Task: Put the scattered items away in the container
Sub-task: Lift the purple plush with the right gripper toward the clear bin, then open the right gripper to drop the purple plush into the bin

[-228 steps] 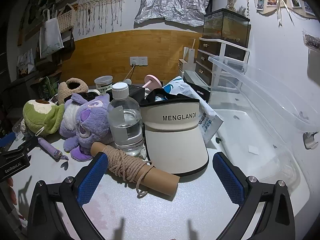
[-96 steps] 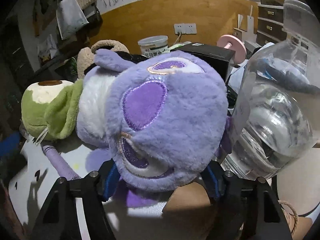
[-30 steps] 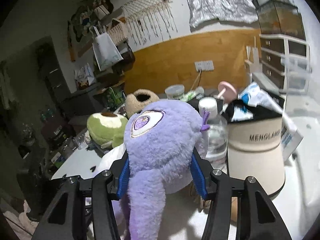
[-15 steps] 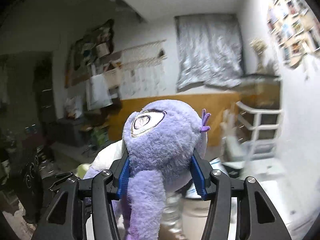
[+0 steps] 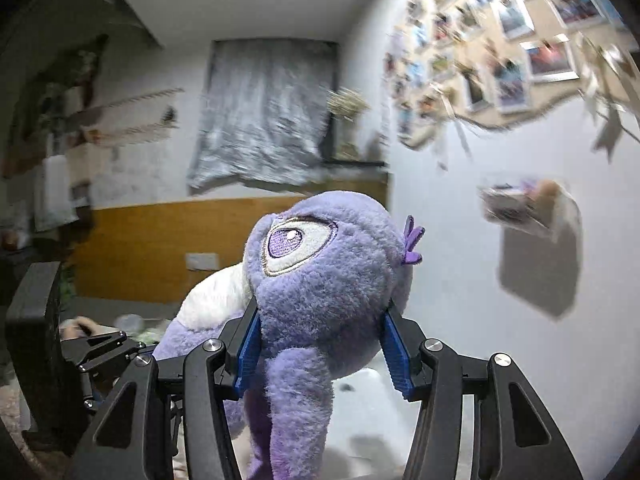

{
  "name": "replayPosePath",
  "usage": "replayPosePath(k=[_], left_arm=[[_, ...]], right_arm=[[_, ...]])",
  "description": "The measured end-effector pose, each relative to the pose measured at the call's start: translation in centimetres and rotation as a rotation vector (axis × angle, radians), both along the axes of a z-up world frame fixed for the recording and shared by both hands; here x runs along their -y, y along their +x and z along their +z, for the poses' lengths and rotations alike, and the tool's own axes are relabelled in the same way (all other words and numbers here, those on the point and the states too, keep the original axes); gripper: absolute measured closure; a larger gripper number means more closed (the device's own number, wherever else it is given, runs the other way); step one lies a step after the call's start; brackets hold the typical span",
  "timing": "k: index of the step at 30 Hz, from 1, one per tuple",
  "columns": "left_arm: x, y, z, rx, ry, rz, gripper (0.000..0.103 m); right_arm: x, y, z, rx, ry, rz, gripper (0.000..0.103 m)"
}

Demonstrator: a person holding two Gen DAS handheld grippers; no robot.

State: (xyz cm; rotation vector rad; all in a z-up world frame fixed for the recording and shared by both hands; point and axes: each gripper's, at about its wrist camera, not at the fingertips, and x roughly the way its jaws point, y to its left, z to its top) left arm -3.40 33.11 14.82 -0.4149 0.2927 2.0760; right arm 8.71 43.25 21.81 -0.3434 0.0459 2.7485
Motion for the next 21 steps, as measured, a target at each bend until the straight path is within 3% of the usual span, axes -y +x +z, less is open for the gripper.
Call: replayPosePath(k=[8,15,21], left_arm=[[-7.9,-1.5,-1.8,0.072,-0.121,-0.045,0.056],[-9.9,-1.5,-3.8,0.075,-0.206,-0.053,0.056],[-10.6,-1.8,-4.5,0.079,-0.226,-0.052,0.053]], right_arm=[[-7.0,-1.6,-3.5,0.109,-0.099,-0.100,0.049],[-10.8,-2.4,-6.6,0.190,-0.232,-0.133,0.049],[-11.3,-3.3,-7.5,0.235,-0.217,-0.191,0.048]])
